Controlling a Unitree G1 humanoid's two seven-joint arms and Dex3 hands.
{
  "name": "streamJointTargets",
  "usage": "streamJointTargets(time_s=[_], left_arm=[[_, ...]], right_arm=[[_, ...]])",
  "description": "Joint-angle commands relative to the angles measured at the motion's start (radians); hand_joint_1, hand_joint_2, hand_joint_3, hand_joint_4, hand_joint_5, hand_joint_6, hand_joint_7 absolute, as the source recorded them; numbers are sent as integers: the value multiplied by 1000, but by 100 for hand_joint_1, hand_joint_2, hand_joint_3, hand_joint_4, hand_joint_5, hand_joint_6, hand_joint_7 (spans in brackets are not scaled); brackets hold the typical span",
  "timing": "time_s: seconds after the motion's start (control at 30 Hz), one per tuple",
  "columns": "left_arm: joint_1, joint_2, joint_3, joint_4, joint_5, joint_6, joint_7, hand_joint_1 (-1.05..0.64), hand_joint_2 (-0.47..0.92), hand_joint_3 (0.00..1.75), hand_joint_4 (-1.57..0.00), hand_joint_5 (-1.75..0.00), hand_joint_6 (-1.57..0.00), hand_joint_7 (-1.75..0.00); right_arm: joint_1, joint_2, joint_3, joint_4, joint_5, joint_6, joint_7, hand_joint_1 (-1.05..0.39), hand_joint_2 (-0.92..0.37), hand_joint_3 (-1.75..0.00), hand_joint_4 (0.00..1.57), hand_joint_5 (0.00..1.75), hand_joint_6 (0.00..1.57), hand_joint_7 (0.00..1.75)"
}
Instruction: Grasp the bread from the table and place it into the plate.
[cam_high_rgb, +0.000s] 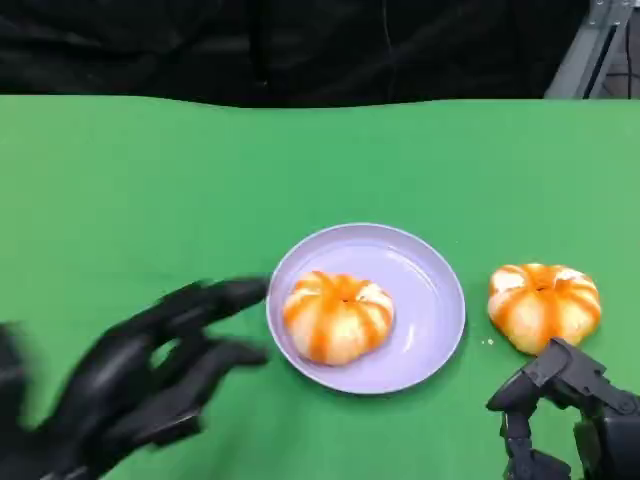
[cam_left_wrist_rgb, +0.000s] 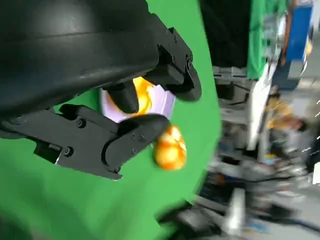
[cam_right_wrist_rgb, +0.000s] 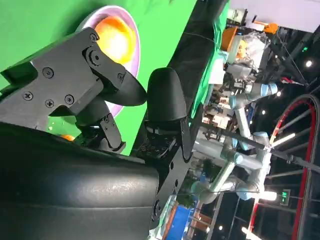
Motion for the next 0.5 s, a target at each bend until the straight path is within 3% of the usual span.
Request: streamJointTargets(time_s=[0.03,0.2,0.23,0.27,0.33,0.5], left_arm=[[23,29,52,-74,-89,77,-14,-3,69,118,-35,-174,-42,-115],[56,29,84,-65,-137,96,-54,-2,69,118,-35,-175,-41,-117],[82,31,106,-46,-172,94,-93,3,66,142,-78,-175,-70,-151],[101,36,124,-31,-198,95,-126,4,64,152,-93,-175,-81,-163],[113,51,143,-13,-217,99,-163,5,62,160,-105,-175,-90,-172],[110,63,161,8,-218,107,-193,7,61,165,-110,-175,-95,-175]], right_arm=[[3,-9,-7,1,13,1,-7,-12,-50,-121,83,175,76,152],[6,-10,-7,-3,16,7,-4,-12,-50,-122,83,175,76,151],[4,-12,-8,1,21,1,-1,-12,-51,-119,83,175,76,151],[1,-13,-9,7,22,-6,-3,-12,-52,-118,83,175,76,151],[0,-13,-11,10,21,-10,-5,-11,-52,-118,83,175,76,151],[2,-18,-12,8,25,-9,-1,-11,-53,-117,83,175,75,151]])
